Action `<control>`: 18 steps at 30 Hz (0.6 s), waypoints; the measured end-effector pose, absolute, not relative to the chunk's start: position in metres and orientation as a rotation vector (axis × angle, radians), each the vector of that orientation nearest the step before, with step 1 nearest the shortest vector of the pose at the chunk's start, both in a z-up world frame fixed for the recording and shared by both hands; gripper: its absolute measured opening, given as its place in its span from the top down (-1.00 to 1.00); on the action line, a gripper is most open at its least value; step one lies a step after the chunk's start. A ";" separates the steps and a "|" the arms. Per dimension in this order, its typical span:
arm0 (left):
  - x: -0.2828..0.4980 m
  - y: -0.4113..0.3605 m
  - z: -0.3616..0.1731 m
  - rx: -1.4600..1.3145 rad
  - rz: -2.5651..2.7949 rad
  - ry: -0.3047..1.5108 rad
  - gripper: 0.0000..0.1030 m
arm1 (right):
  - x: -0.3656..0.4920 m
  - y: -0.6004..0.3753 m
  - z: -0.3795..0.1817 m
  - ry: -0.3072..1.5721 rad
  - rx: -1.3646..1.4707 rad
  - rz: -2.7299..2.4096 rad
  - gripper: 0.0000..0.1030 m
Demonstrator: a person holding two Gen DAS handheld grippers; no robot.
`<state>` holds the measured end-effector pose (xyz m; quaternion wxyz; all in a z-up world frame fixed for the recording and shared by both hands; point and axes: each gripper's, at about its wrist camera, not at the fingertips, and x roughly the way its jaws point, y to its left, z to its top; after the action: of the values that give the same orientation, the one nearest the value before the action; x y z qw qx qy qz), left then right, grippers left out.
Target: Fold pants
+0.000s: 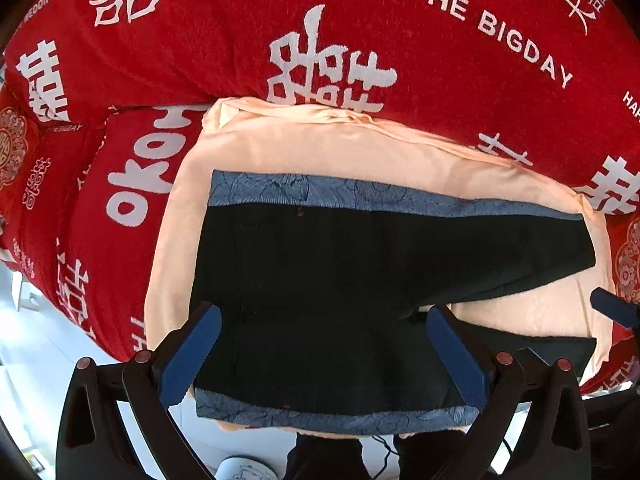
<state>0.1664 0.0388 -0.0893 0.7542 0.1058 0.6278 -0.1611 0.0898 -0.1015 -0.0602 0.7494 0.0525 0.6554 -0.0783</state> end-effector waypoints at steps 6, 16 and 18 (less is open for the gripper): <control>0.183 0.033 -0.113 0.276 -0.347 1.365 -1.00 | 0.103 -0.110 -0.089 1.454 0.136 -0.173 -1.00; 0.204 0.026 -0.149 0.279 -0.342 1.379 -1.00 | 0.125 -0.118 -0.132 1.475 0.175 -0.145 -1.00; 0.211 0.024 -0.159 0.269 -0.351 1.385 -1.00 | 0.130 -0.118 -0.138 1.455 0.171 -0.084 -1.00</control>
<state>0.2110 0.0243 -0.1593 0.7471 0.1229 0.6332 -0.1604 0.1302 -0.1182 -0.1382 0.7428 0.0782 0.6639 -0.0382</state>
